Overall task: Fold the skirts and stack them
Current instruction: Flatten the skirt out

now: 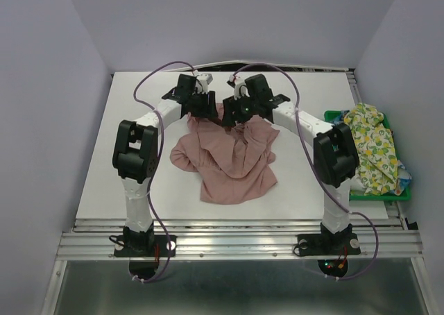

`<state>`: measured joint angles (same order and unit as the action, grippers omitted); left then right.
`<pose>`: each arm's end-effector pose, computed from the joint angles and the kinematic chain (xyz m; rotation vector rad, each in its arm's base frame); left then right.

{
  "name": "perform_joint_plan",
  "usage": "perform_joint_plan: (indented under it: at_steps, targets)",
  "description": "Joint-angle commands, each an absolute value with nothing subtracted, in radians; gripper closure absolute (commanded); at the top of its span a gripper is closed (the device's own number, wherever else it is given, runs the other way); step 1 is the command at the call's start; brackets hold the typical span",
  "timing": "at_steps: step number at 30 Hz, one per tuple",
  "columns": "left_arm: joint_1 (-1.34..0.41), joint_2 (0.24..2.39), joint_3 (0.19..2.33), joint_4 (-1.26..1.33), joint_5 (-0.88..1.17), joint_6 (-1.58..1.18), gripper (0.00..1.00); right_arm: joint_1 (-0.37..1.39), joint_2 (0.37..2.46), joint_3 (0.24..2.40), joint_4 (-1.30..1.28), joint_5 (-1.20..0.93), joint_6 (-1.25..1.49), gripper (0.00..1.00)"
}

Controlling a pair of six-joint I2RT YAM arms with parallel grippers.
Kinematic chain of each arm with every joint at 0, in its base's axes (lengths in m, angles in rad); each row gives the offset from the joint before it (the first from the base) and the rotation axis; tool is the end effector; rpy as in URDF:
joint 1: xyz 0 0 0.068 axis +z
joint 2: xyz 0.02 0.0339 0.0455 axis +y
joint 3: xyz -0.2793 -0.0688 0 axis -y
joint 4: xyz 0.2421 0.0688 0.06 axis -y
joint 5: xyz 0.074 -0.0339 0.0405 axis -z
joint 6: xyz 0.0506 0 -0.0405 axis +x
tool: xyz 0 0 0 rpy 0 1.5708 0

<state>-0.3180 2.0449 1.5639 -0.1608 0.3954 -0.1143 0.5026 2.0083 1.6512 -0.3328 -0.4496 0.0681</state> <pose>0.4561 -0.1707 0.2309 0.4487 2.1924 -0.6749 0.4086 0.2497 0.2620 -0.7355 2.1857 0.8073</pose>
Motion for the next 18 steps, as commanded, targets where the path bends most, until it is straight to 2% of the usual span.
perform_joint_plan:
  at_steps: [1,5,8,9,12,13,14,18]
  targets:
    - [-0.308,2.028,1.557,-0.185,0.413,-0.043,0.39,0.537,2.083,1.727,-0.386,-0.350,0.012,0.33]
    - [-0.307,2.040,1.545,-0.273,0.367,-0.006,0.44,0.548,2.137,1.782,-0.446,-0.278,-0.041,0.39]
    - [-0.293,1.990,1.490,-0.320,0.327,0.044,0.60,0.548,2.155,1.807,-0.477,-0.233,-0.061,0.46]
    - [-0.288,1.938,1.426,-0.319,0.318,0.055,0.69,0.548,2.155,1.809,-0.477,-0.219,-0.064,0.52]
    - [-0.281,1.853,1.295,-0.316,0.307,0.078,0.81,0.548,2.148,1.804,-0.477,-0.216,-0.061,0.65]
    - [-0.279,1.797,1.266,-0.314,0.308,0.098,0.93,0.548,2.146,1.809,-0.477,-0.215,-0.057,0.73]
    - [-0.279,1.767,1.209,-0.318,0.310,0.110,1.00,0.548,2.141,1.810,-0.477,-0.212,-0.052,0.75]
    - [-0.278,1.640,1.067,-0.334,0.330,0.187,1.00,0.548,2.118,1.816,-0.479,-0.227,-0.031,0.77]
